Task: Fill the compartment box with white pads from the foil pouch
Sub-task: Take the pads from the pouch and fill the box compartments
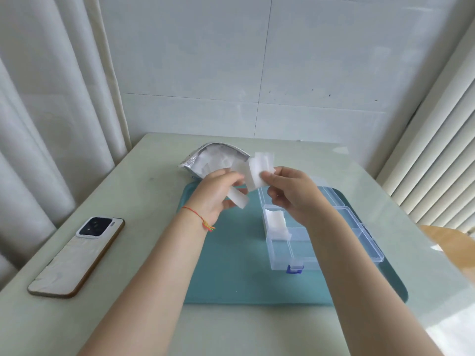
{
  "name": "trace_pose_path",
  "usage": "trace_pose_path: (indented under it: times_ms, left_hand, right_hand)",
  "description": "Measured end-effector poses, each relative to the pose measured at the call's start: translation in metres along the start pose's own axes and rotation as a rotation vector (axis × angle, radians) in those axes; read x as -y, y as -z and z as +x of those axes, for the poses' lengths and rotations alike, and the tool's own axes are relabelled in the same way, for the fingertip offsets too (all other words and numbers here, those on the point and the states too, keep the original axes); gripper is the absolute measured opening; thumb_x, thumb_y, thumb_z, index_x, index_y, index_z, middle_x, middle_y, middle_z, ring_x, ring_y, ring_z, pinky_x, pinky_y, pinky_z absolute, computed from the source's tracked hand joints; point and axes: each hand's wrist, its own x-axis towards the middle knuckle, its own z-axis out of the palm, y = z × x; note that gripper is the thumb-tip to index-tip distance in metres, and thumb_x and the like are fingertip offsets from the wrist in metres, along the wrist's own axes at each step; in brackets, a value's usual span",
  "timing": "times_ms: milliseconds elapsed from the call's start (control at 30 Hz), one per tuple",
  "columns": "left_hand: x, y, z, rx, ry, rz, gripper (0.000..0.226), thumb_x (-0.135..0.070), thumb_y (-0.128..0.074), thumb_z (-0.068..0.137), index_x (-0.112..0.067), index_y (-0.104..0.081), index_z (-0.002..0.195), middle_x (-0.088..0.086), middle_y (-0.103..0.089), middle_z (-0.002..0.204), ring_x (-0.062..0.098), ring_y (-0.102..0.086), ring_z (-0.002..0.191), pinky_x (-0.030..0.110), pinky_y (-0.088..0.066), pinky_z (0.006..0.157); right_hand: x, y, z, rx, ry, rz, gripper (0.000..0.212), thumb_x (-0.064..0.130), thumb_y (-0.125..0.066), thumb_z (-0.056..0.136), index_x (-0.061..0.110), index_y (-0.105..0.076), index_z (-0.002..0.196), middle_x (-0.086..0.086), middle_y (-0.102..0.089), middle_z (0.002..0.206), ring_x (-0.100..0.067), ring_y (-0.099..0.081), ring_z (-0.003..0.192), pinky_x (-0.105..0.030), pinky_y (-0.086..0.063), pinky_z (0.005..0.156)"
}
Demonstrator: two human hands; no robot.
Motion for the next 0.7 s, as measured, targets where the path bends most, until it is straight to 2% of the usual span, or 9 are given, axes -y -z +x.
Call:
trace_pose_path:
  times_ms: [167,333,433,533,600,700]
  left_hand:
    - [0.004,-0.002,-0.003,0.014,-0.005,-0.053,0.016,0.001,-0.058,0.093,-0.009,-0.062,0.082,0.005,-0.068,0.072,0.018,-0.067,0.062,0.023,-0.052,0.052]
    - [0.01,-0.001,-0.001,-0.051,-0.025,-0.016,0.008,-0.006,-0.062,0.093,-0.007,-0.062,0.085,0.008,-0.067,0.073,0.014,-0.065,0.056,0.021,-0.052,0.049]
    - [0.012,0.003,0.002,-0.13,-0.048,0.008,0.006,-0.007,-0.064,0.092,-0.004,-0.062,0.087,0.009,-0.068,0.075,0.014,-0.065,0.055,0.021,-0.052,0.049]
    - [0.012,0.008,0.003,-0.17,-0.032,0.063,0.01,-0.001,-0.062,0.09,-0.004,-0.061,0.08,0.011,-0.066,0.07,0.016,-0.067,0.055,0.022,-0.055,0.051]
    - [0.014,0.008,0.002,-0.125,-0.003,0.107,0.013,0.002,-0.061,0.089,-0.004,-0.061,0.078,0.012,-0.067,0.072,0.018,-0.068,0.055,0.023,-0.056,0.054]
    - [0.014,0.004,-0.001,-0.006,0.051,0.082,0.008,0.004,-0.063,0.088,-0.003,-0.061,0.089,0.014,-0.069,0.081,0.019,-0.07,0.06,0.024,-0.057,0.056]
  right_hand:
    - [-0.004,0.01,0.003,0.0,0.002,-0.02,0.02,0.012,-0.068,0.09,0.013,-0.055,0.075,0.002,-0.05,0.059,-0.011,-0.043,0.048,-0.021,-0.03,0.045]
    - [-0.008,0.014,0.004,0.001,-0.023,-0.121,0.012,0.014,-0.071,0.088,0.01,-0.059,0.086,0.002,-0.055,0.065,-0.012,-0.047,0.051,-0.023,-0.036,0.049]
    - [-0.008,0.015,0.004,-0.054,0.013,-0.156,0.012,0.012,-0.07,0.088,0.011,-0.06,0.081,0.001,-0.056,0.067,-0.012,-0.045,0.048,-0.023,-0.034,0.047]
    - [-0.003,0.019,0.002,-0.113,0.051,-0.124,0.019,0.013,-0.069,0.088,0.014,-0.058,0.074,0.003,-0.057,0.065,-0.011,-0.045,0.047,-0.022,-0.034,0.049]
    - [0.0,0.022,0.0,-0.062,0.04,-0.066,0.022,0.014,-0.07,0.089,0.014,-0.055,0.073,0.003,-0.056,0.065,-0.012,-0.046,0.049,-0.024,-0.035,0.053]
    - [0.0,0.019,-0.003,0.068,-0.002,-0.06,0.016,0.014,-0.07,0.089,0.011,-0.058,0.078,0.003,-0.055,0.063,-0.012,-0.047,0.052,-0.024,-0.035,0.054]
